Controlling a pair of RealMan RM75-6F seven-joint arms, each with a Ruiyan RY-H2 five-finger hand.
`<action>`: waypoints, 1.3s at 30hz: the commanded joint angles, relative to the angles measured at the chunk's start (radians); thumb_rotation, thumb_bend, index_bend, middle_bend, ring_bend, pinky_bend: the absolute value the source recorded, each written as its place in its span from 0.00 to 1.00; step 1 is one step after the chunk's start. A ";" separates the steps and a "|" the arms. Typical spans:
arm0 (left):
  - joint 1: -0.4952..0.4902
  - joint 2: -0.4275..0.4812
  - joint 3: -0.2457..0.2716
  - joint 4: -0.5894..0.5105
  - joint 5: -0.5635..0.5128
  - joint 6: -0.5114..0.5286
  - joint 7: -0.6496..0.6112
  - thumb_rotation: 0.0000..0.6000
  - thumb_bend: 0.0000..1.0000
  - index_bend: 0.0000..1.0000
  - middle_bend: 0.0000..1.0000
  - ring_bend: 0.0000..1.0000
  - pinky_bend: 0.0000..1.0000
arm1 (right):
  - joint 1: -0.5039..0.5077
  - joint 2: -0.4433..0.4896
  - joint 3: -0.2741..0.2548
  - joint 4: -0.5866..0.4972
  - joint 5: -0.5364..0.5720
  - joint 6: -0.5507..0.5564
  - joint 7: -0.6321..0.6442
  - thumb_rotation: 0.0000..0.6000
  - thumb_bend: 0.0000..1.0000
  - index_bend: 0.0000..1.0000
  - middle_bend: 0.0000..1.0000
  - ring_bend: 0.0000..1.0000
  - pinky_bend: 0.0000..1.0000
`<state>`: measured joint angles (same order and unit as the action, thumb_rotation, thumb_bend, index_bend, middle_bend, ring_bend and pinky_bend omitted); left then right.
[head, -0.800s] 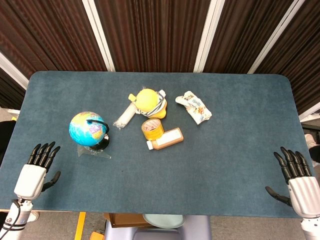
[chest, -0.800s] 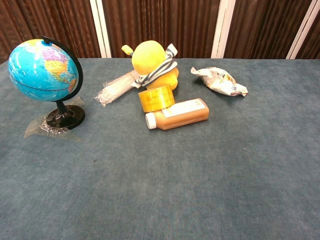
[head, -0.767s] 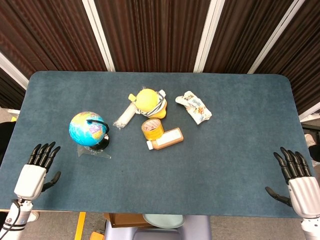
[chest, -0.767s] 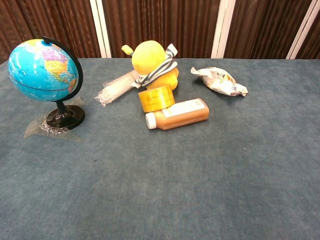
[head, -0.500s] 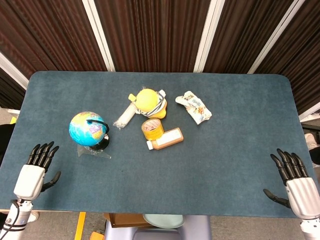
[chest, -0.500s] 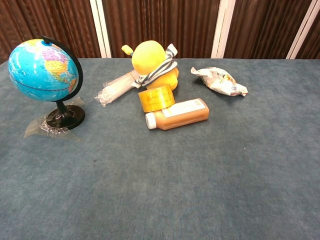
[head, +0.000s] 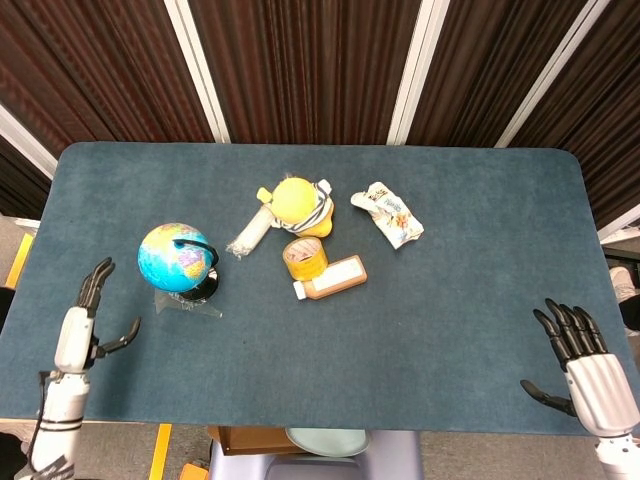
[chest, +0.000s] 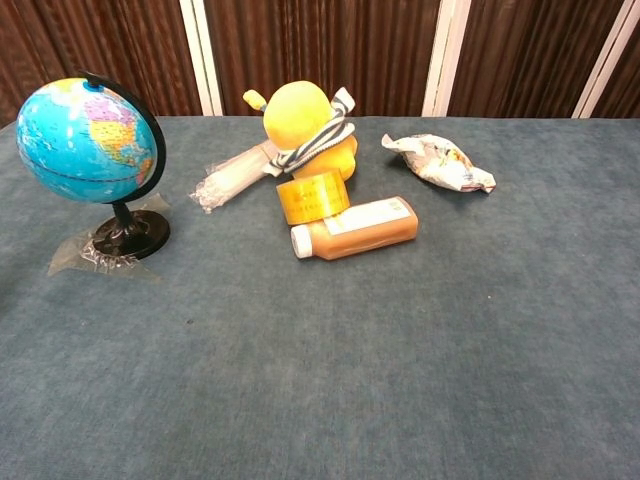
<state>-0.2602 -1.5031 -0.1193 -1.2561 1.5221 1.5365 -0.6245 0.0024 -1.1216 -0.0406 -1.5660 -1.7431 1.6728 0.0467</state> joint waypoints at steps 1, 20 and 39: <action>-0.060 -0.046 -0.083 -0.013 -0.083 -0.071 -0.011 1.00 0.37 0.00 0.00 0.00 0.00 | -0.001 -0.003 0.001 0.001 -0.003 0.003 -0.001 1.00 0.12 0.00 0.00 0.00 0.00; -0.119 -0.092 -0.154 -0.025 -0.169 -0.167 0.013 1.00 0.36 0.00 0.00 0.00 0.00 | -0.006 0.005 0.004 -0.003 -0.005 0.000 0.012 1.00 0.12 0.00 0.00 0.00 0.00; -0.129 -0.099 -0.170 0.022 -0.195 -0.192 0.016 1.00 0.37 0.00 0.00 0.00 0.00 | -0.004 0.010 0.005 -0.015 -0.001 -0.019 0.003 1.00 0.12 0.00 0.00 0.00 0.00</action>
<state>-0.3910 -1.6016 -0.2909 -1.2331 1.3251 1.3402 -0.6080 -0.0019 -1.1112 -0.0361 -1.5809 -1.7437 1.6541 0.0496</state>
